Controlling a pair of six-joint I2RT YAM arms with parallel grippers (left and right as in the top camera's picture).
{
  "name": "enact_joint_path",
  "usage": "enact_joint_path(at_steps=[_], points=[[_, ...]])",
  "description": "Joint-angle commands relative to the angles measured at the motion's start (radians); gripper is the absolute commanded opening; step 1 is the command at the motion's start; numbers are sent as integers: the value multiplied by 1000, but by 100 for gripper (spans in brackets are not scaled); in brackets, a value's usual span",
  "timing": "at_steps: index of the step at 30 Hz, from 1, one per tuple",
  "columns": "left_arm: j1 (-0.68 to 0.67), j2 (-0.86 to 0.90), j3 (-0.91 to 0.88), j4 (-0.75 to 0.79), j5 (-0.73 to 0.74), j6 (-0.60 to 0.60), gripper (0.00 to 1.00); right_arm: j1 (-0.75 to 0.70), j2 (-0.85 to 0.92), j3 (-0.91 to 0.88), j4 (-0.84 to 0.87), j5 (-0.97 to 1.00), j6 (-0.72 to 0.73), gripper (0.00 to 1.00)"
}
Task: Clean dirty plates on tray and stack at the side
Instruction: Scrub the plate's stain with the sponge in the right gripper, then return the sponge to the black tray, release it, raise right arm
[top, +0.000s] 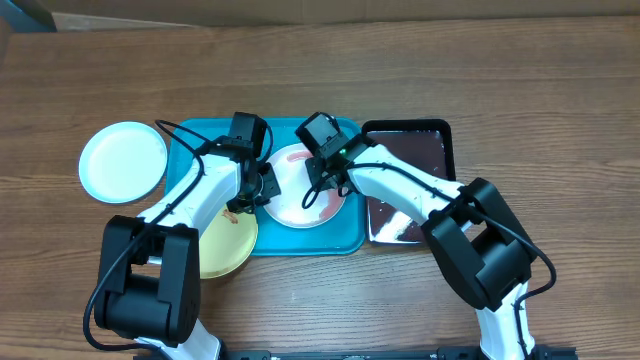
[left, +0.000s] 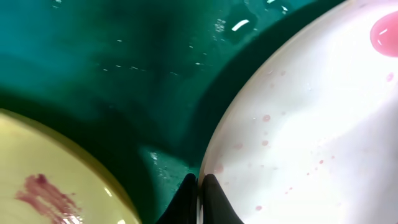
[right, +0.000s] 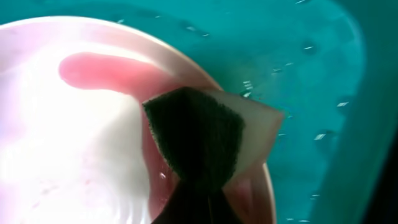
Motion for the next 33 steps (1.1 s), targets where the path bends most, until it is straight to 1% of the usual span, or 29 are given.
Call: enact_joint_path(at_steps=[1, 8, 15, 20, 24, 28, 30, 33], points=[[3, 16, -13, 3, -21, 17, 4, 26, 50, -46, -17, -302, 6, 4], [3, 16, -13, 3, -21, 17, 4, 11, 38, 58, -47, -476, -28, 4], [3, 16, -13, 3, -21, 32, 4, -88, -47, 239, -186, -481, -56, 4], [3, 16, -13, 3, -22, 35, 4, -204, -131, 277, -290, -480, -78, 4], [3, 16, -13, 3, -21, 35, 4, -309, -161, 277, -415, -390, -107, 4], [3, 16, -13, 4, -21, 35, 5, -389, -161, 253, -518, -210, -109, 4], [3, 16, -13, 5, -21, 35, 5, -418, -161, 224, -543, -145, -109, 4], [3, 16, -13, 6, -21, 35, 5, -442, -161, 168, -541, -105, -109, 4]])
